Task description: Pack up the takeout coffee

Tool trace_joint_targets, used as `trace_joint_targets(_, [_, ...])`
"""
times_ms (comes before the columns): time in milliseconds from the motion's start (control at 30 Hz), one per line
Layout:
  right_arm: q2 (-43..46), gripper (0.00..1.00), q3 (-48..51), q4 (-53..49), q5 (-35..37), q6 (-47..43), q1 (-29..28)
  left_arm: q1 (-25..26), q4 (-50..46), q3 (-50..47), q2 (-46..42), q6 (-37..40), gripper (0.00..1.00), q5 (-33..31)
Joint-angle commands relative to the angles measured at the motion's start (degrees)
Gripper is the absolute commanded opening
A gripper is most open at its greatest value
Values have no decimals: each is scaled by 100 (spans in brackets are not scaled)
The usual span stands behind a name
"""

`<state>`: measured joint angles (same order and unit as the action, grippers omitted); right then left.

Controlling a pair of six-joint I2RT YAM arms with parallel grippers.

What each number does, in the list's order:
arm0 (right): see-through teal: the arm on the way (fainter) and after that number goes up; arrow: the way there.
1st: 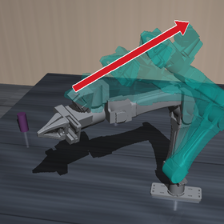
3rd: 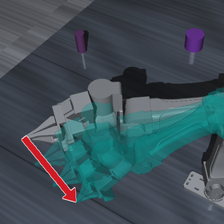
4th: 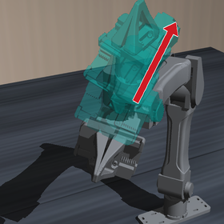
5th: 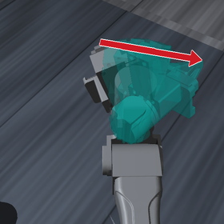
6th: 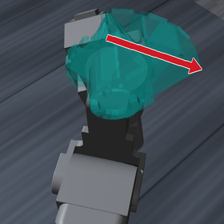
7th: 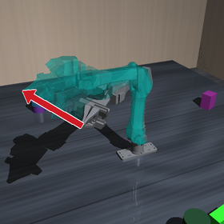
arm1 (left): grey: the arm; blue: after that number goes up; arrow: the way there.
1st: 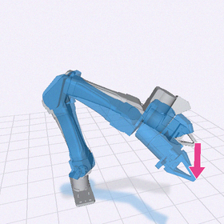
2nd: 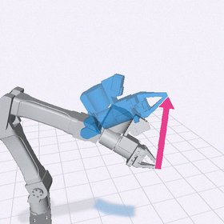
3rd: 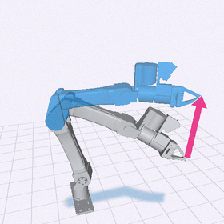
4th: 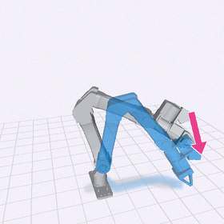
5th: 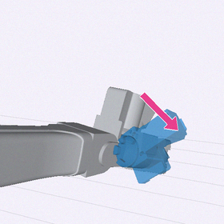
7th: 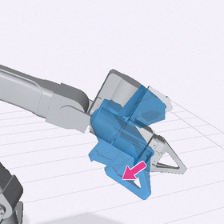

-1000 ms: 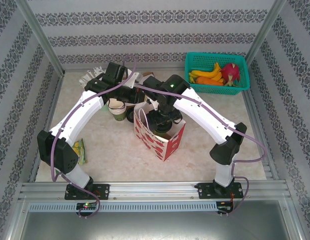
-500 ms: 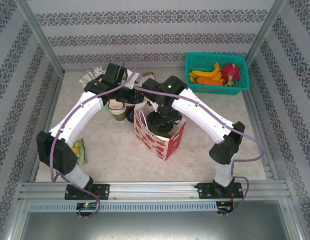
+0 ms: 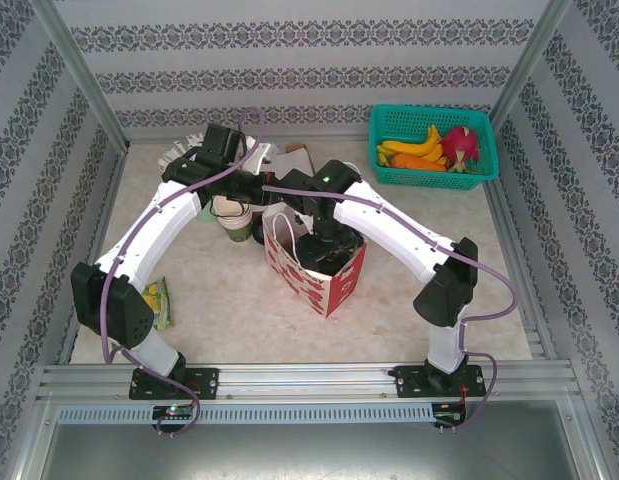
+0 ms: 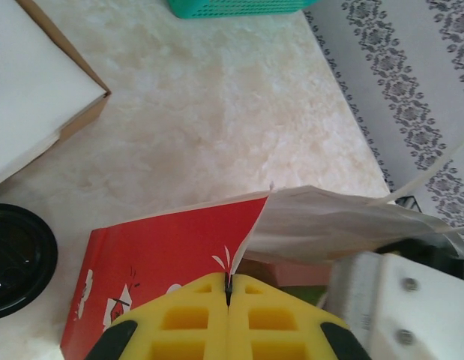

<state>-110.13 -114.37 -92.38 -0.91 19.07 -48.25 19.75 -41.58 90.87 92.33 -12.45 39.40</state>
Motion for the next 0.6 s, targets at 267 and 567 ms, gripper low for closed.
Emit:
trace_joint_targets(267, [-488,68,-243,-490,-68,-246,-9,-59,250,-122,-106,-78,0,364])
trace_joint_targets(567, [-174,68,532,-70,-94,-340,157,-64,200,-142,-86,-46,0,185])
